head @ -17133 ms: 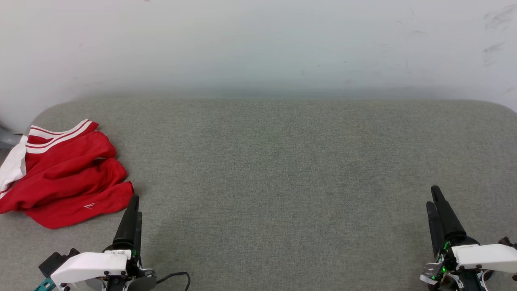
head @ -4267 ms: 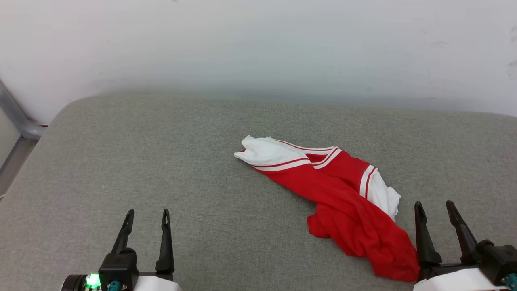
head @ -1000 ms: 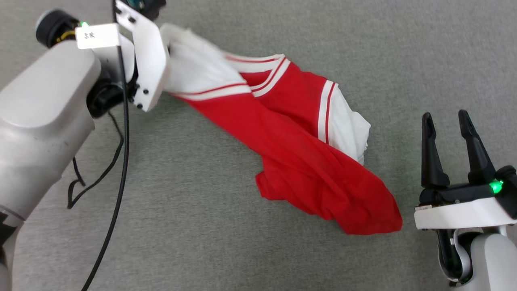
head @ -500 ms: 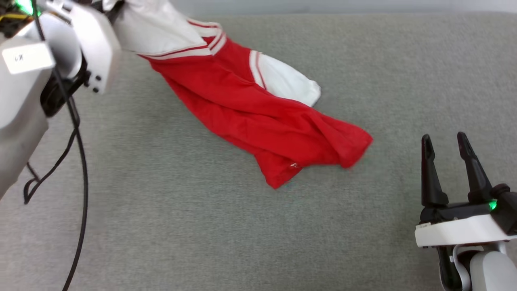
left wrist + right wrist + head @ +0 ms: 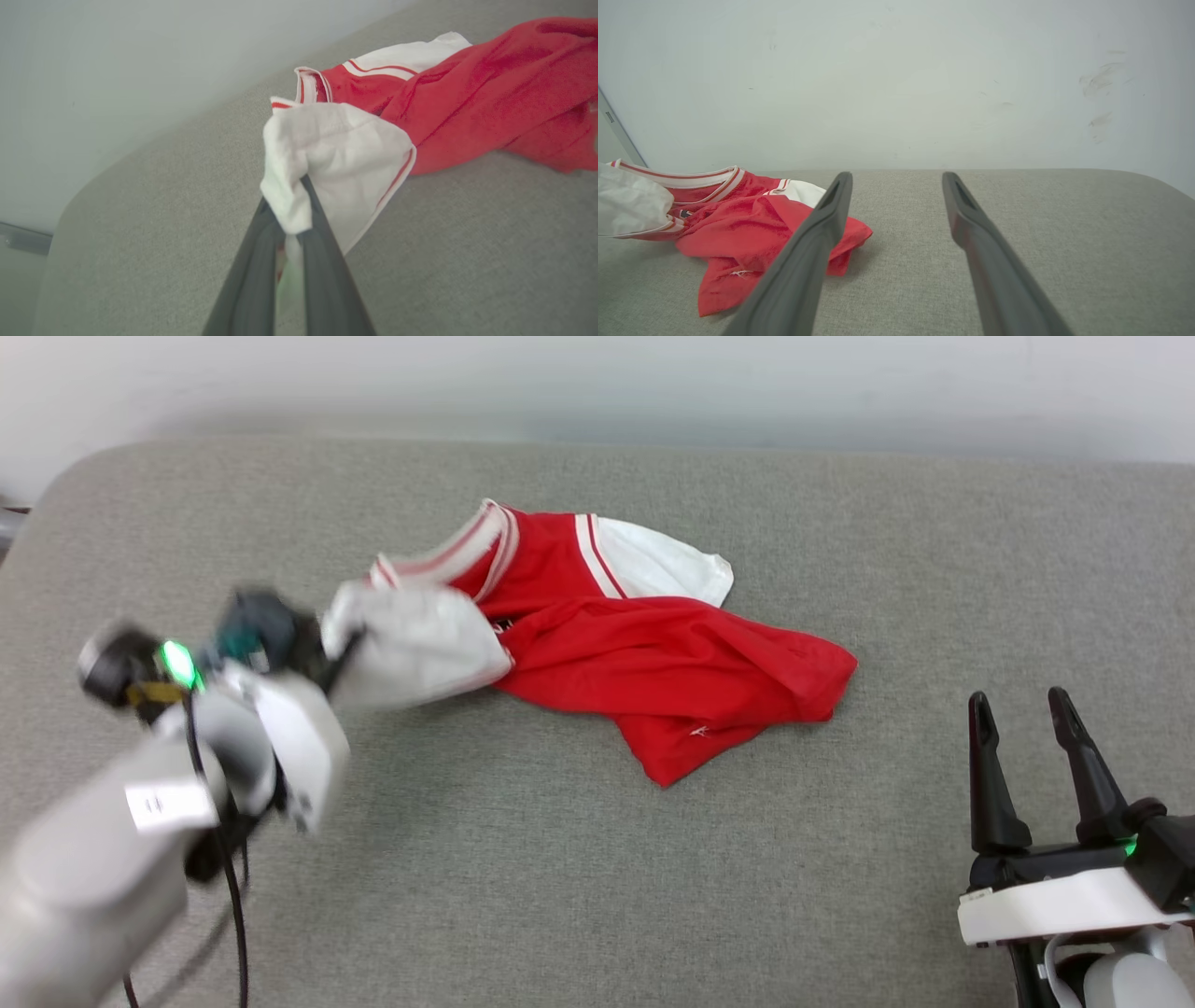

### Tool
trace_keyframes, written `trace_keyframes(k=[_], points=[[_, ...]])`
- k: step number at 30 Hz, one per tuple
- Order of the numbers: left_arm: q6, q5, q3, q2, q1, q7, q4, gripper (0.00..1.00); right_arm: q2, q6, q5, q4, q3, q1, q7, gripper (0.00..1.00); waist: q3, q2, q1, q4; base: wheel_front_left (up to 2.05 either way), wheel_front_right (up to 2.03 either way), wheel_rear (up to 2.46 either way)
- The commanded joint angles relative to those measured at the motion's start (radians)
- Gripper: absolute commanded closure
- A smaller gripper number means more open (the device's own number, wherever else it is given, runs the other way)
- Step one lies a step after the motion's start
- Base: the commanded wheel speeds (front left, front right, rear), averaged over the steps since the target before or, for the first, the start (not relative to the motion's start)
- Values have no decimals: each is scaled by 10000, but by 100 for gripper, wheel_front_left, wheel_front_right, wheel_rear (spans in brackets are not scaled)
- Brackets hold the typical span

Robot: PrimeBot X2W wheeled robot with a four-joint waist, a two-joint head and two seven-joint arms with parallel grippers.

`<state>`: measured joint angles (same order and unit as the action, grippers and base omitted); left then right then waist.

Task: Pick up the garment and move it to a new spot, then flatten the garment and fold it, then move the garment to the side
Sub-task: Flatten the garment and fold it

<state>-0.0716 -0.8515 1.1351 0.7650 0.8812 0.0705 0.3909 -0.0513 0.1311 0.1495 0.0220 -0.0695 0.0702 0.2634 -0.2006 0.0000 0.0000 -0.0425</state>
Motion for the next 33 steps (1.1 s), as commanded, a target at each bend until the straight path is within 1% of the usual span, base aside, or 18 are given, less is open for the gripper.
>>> trace_keyframes(k=[1,5,7,9,14,16,19,21,23,24,25,26,30,33], points=[[-156,-50,119,41,-451,120,-225,100,21,-7,33,17,-8,-125,20,0,126,0,0,-82,0,0,0],[-570,-216,493,77,-1720,328,-849,100,21,-7,77,24,-38,-261,20,0,291,0,0,-166,0,0,0],[-742,-282,678,-57,-2256,372,-1116,100,21,-7,84,30,-59,-323,20,0,340,0,0,-227,0,0,0],[-822,-298,817,-115,-2700,405,-1193,100,21,-7,78,34,-83,-343,20,0,369,0,0,-282,0,0,0],[-724,-441,1098,-487,-3708,435,-969,100,21,-7,34,68,-53,-337,20,0,389,0,0,-339,0,0,0],[-716,-501,1162,-553,-4056,450,-774,100,21,-7,24,71,-45,-315,20,0,385,0,0,-321,0,0,0],[-474,-664,1300,-808,-4625,362,-646,100,21,-7,2,65,-113,-354,20,0,381,0,0,-344,0,0,0],[-402,-717,1344,-928,-4806,350,-569,100,21,-7,-14,83,-146,-411,20,0,395,0,0,-380,0,0,0],[-466,-846,1210,-1018,-4827,507,-570,100,21,-7,-15,108,-185,-454,20,0,440,0,0,-432,0,0,0],[-549,-877,1103,-1023,-4750,624,-591,65,21,-7,-6,114,-195,-479,20,0,472,0,0,-462,0,0,0],[-633,-809,1002,-974,-4641,766,-628,20,22,-7,1,128,-194,-489,20,0,513,0,0,-487,0,0,0],[-765,-798,843,-921,-4528,917,-693,0,21,-7,12,143,-177,-501,20,0,554,0,0,-505,0,0,0],[-1116,-750,408,-620,-4132,1239,-1309,0,21,-7,51,165,-152,-520,20,0,695,0,0,-544,0,0,0],[-1270,-773,240,-433,-4058,1286,-1776,0,21,-7,70,183,-145,-549,20,0,756,0,0,-537,0,0,0]])
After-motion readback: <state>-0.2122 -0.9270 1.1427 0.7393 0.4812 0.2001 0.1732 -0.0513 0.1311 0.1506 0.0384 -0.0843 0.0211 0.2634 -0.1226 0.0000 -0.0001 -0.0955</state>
